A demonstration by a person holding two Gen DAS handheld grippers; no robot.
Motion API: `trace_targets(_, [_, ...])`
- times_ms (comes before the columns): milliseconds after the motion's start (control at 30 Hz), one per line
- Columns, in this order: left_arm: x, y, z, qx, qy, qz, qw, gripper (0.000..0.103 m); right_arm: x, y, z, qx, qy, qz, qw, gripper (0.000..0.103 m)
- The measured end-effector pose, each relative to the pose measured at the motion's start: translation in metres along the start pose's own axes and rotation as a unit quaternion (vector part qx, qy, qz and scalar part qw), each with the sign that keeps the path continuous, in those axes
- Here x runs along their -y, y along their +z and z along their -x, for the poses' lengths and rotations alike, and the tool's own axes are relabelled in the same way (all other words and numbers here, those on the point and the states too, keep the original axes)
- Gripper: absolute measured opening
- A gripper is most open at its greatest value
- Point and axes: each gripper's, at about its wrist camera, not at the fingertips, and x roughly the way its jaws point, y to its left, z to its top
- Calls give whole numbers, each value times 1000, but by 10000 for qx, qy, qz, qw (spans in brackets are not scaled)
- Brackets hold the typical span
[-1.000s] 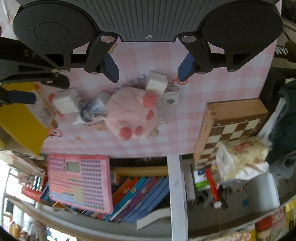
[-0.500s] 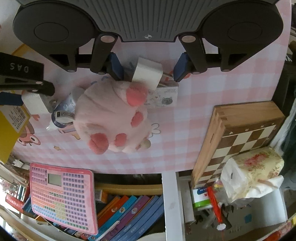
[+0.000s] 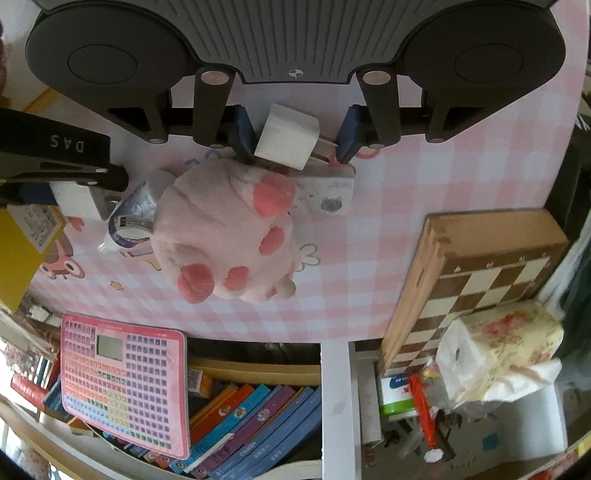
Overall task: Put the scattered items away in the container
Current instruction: 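Close the left tool on the small white charger while the right tool grasps another white charger, then carry both held white chargers across the table toward the yellow box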
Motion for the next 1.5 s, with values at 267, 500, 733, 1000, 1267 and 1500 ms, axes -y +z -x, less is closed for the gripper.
trace_targets(267, [-3,-12,25,97,-122,35,9999,45,-7,-10,29,84,309,141,9994,64])
trace_targets(500, [-10,-30,54,160,-226,160,9995,45,-6,-27,59,55,691,81,9976,64])
trace_targets(733, [-14,-49,85,224,-330,286,9988,45,-7,-47,91,125,785,169,9967,64])
trace_targets(1000, [-15,-70,120,280,-506,458,9973,45,-8,-69,129,265,849,388,9953,64])
trace_targets(1267, [-11,-90,149,333,-596,417,9968,45,-4,-92,155,249,914,580,9938,64])
trace_targets(1500, [-8,-100,174,390,-742,516,9951,45,-2,-106,175,273,979,567,9932,64])
